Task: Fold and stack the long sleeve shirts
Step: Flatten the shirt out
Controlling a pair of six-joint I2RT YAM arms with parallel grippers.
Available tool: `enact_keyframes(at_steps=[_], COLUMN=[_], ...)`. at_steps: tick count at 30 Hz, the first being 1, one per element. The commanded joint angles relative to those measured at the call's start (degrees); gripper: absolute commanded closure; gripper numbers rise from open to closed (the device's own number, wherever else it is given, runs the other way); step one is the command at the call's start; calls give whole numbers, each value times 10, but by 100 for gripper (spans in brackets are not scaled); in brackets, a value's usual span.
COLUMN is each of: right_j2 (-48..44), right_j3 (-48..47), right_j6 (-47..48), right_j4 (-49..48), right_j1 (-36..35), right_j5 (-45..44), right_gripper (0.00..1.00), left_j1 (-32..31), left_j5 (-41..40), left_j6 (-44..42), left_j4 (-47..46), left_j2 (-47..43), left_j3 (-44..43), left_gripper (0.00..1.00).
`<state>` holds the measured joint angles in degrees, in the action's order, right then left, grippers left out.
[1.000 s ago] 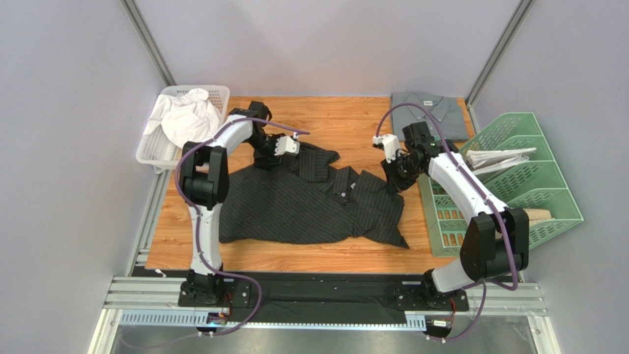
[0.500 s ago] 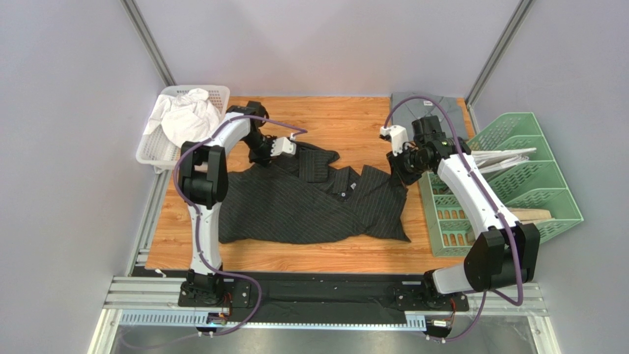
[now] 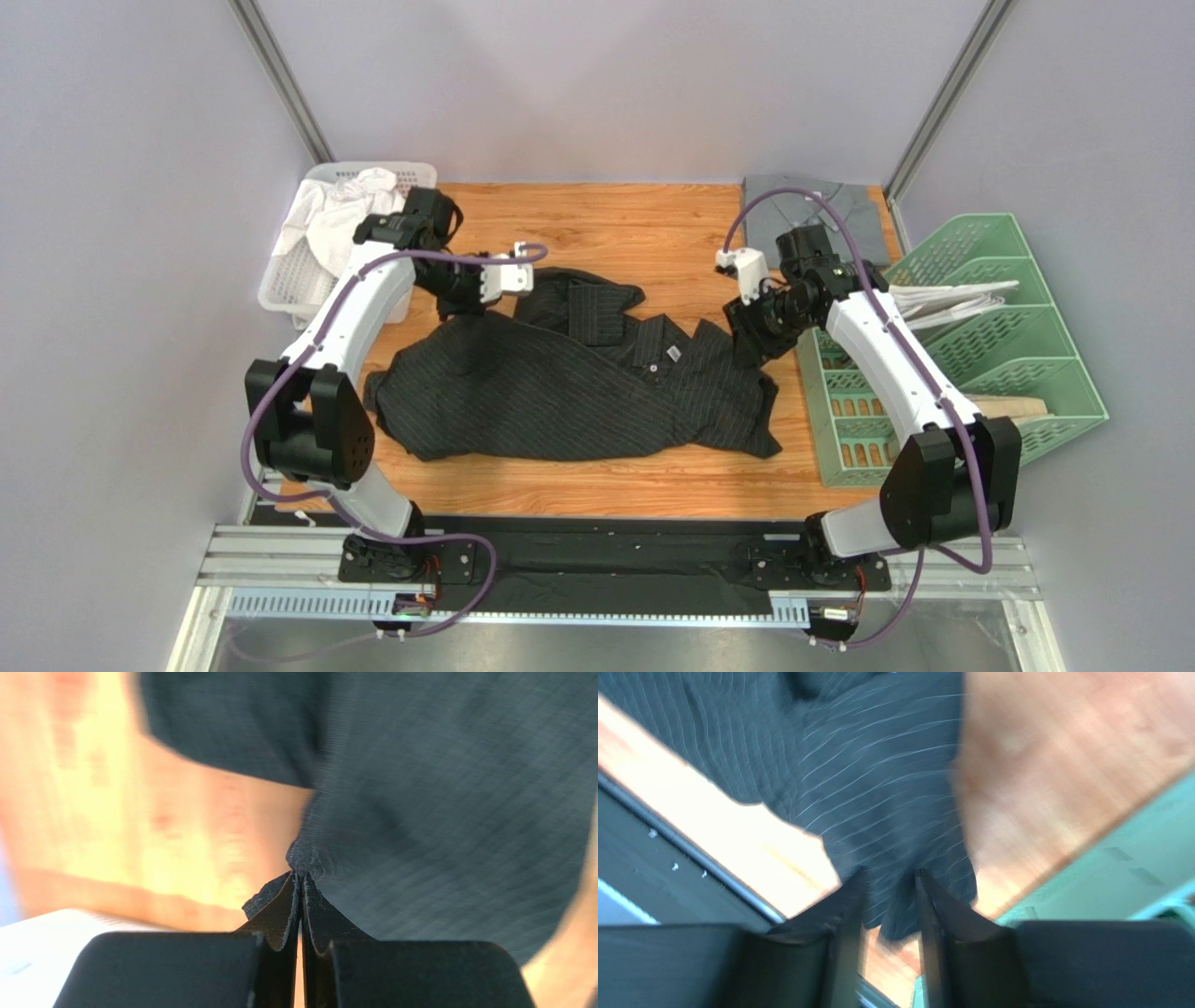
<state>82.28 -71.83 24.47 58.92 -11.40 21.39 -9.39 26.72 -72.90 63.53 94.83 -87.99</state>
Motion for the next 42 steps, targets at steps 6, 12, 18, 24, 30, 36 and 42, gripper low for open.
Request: enact_keyframes(at_steps=[6, 12, 18, 24, 30, 36, 42], right_j2=[-53, -19, 86, 172, 240, 258, 209], right_j3=[93, 87, 54, -5, -23, 22, -21], right_j6=[44, 16, -24, -32, -28, -7, 0], right_j4=[3, -38, -90, -158, -192, -207, -115], right_j1=[-19, -7, 44, 44, 39, 21, 20], right_j5=[-20, -82, -79, -100, -150, -156, -82], right_gripper=[46, 44, 25, 11, 8, 12, 100], left_j1=[-19, -26, -26, -26, -25, -23, -7], left_j5=[7, -18, -16, -11, 2, 7, 32], left_j6=[-37, -40, -19, 21, 74, 114, 202], left_j4=[-9, -24, -30, -38, -54, -88, -92], left_j2=[-145, -205, -192, -160, -146, -149, -142], left_j3=[186, 245, 230, 197, 178, 181, 133], left_gripper=[100, 100, 100, 100, 100, 100, 100])
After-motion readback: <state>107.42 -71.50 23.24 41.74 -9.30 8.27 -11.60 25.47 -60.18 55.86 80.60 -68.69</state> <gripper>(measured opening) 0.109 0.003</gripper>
